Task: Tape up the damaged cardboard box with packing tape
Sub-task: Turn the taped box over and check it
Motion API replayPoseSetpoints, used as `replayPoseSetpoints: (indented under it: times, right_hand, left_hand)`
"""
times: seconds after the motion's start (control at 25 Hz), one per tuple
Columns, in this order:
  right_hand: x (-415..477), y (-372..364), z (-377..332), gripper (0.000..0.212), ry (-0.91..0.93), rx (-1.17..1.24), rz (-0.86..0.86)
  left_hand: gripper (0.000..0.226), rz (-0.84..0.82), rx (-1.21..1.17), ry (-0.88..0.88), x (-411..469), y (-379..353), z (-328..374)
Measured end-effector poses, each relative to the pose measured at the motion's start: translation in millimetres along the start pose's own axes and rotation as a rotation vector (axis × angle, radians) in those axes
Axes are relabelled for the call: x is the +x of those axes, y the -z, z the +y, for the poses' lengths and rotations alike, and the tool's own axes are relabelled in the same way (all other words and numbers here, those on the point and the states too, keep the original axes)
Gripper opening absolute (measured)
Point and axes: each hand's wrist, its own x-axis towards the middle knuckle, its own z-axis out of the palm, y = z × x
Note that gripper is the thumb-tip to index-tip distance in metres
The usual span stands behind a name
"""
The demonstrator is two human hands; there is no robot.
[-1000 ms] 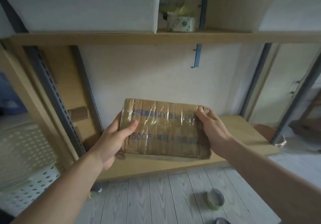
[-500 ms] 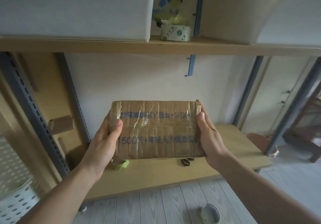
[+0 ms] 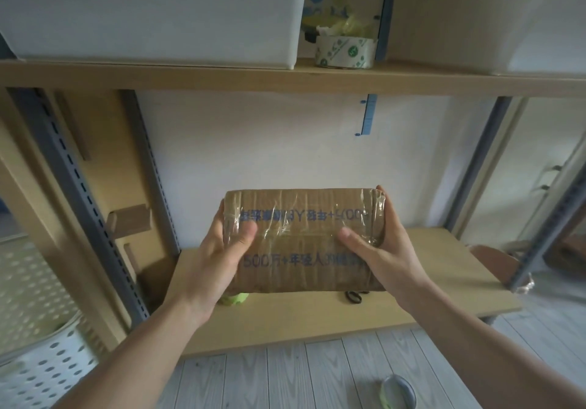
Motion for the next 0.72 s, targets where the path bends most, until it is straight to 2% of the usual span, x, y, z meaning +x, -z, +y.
replayPoseSetpoints:
  times: [0.08, 0.28, 0.4, 0.48, 0.6, 0.72]
  right_hand:
    - [3.0, -3.1, 4.4, 0.1, 0.007, -0.07, -0.026]
    - [10.0, -14.9, 15.4, 0.059, 0.034, -0.075, 0.092]
    - [16.8, -20.3, 16.3, 0.052, -0.01, -0.108, 0.134]
    - [23.4, -18.6, 15.1, 0.062, -0.096, -0.171, 0.125]
    - [29.0, -16.0, 29.6, 0.094, -0.3, -0.29, 0.019]
    - [29.9, -21.6, 63.9, 0.103, -0.45, -0.296, -0.045]
  left_hand:
    - [0.034, 0.079, 0.067, -0.02, -0.3, -1.2, -7.6]
    - [0.048, 0.225, 0.143, -0.084, 11.4, 4.4, -10.8]
    - [0.041, 0.289, 0.24, -0.107, 18.1, 4.1, -12.0]
    - [0.036, 0.285, 0.327, -0.121, 23.1, 3.1, -13.0]
    - [0.036, 0.194, 0.504, -0.242, 30.8, -3.6, -17.0]
    - [0.04, 0.165, 0.671, -0.383, 41.2, -14.7, -33.4]
